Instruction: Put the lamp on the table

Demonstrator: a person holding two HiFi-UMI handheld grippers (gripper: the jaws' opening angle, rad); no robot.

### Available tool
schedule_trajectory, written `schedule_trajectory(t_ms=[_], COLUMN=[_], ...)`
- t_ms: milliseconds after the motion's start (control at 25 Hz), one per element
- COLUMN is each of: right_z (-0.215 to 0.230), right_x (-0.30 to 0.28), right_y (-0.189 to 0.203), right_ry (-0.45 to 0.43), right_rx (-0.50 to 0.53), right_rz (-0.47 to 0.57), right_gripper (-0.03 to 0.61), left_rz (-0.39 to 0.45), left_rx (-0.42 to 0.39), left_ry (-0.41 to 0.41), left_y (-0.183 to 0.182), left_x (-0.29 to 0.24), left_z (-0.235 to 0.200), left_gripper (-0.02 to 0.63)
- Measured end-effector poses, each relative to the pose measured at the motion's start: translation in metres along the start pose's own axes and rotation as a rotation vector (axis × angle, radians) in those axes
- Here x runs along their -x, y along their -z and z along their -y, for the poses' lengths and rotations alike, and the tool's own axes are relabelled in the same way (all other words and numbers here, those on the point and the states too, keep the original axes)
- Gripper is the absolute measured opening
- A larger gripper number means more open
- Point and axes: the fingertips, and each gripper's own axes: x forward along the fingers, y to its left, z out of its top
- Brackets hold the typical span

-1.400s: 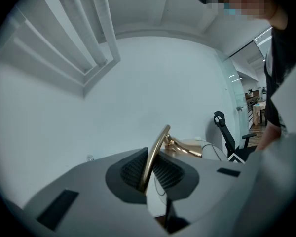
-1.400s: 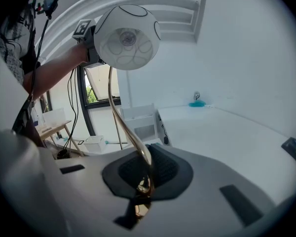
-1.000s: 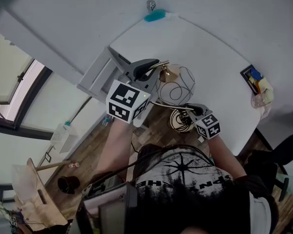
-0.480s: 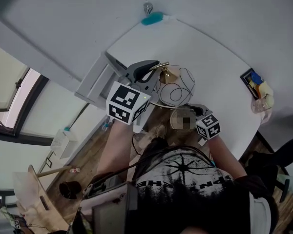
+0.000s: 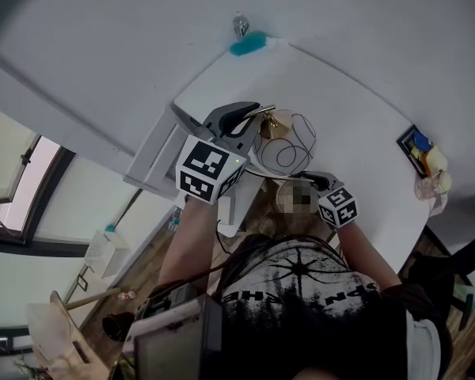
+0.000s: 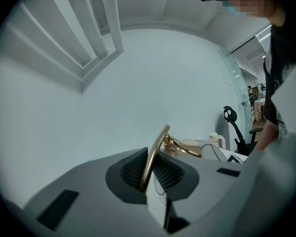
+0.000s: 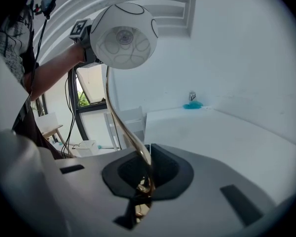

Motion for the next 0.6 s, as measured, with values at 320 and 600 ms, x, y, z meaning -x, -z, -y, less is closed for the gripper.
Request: schedule_trajectory(t_ms=[320,600], right_z=[0.022,0.034], right_x=[-0.051,-0.101], right_y=[-0.032,-0.055], right_ry=[0.025,0.040], right_rx=[-0.004,-0.013], right_rz=[0.000,0.010], right_gripper=[0.018,0.018], left_rz=[0.004,0.006], left_rx=[0.005,-0.013], left_ry=[0.020,0.032], left_y=[0.008,0.017], left_x=[-0.023,-0.036], left_z=[-0.063,-0.113], left_gripper=[0.034,0.034])
